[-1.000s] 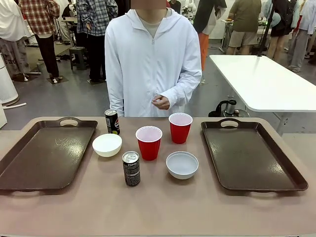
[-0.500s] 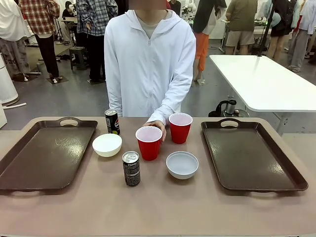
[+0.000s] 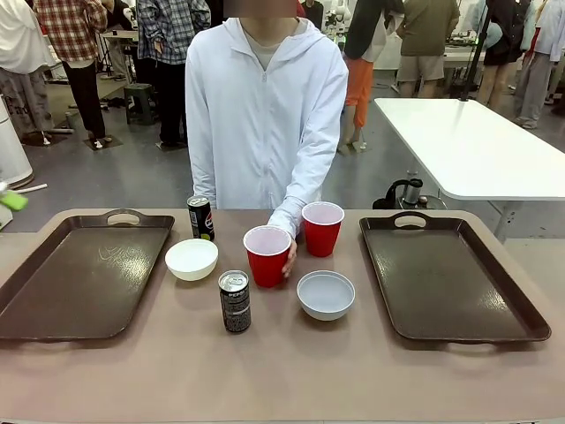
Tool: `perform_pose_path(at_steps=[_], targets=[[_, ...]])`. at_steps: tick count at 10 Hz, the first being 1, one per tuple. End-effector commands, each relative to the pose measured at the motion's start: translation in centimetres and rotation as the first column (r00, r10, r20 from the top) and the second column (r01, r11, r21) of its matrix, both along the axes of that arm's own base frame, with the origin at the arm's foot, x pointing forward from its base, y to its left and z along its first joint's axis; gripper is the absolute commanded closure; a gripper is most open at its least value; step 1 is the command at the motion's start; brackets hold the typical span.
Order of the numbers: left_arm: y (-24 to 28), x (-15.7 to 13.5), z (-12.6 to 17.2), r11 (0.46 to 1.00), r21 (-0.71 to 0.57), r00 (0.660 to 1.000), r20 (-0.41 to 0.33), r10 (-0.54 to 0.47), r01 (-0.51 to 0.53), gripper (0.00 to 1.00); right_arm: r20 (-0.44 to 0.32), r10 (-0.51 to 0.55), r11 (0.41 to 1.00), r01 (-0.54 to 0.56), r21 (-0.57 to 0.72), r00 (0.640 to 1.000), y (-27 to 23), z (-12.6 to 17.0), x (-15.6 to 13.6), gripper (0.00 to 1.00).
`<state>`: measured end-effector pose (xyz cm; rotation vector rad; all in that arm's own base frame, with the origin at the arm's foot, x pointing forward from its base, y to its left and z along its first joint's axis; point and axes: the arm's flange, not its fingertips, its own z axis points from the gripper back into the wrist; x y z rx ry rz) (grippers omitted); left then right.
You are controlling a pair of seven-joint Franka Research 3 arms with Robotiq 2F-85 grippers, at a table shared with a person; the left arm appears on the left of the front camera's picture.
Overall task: Prepare tableware on both trays.
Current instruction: Pick up a Picnic Bowl from the table and place it on a Handle tray.
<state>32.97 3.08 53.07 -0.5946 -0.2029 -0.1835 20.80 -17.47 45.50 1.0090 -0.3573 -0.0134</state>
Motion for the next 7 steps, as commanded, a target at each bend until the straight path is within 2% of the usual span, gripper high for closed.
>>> perform_pose_path(at_steps=[1, 3, 4, 6, 7], targets=[[-5.2, 3.8, 2.0, 0.964, 0.261, 0.996, -0.092, -0.021, 0.044, 0.00, 0.018, 0.006, 1.000, -0.006, 0.014, 1.000, -0.1, 0.0, 0.0, 0.00], [-9.4, 7.3, 2.3, 0.910, 0.399, 0.984, -0.171, -0.049, 0.114, 0.00, 0.018, 0.006, 1.000, -0.006, 0.014, 1.000, -0.1, 0.0, 0.0, 0.00], [-11.1, 9.3, 1.5, 0.891, 0.426, 0.974, -0.220, -0.064, 0.154, 0.00, 0.018, 0.006, 1.000, -0.006, 0.014, 1.000, -0.1, 0.0, 0.0, 0.00], [-14.0, 13.1, -1.9, 0.873, 0.466, 0.971, -0.238, -0.032, 0.143, 0.00, 0.018, 0.006, 1.000, -0.006, 0.014, 1.000, -0.1, 0.0, 0.0, 0.00], [-15.6, 14.7, -4.2, 0.885, 0.450, 0.975, -0.219, -0.023, 0.122, 0.00, 0.018, 0.006, 1.000, -0.006, 0.014, 1.000, -0.1, 0.0, 0.0, 0.00]])
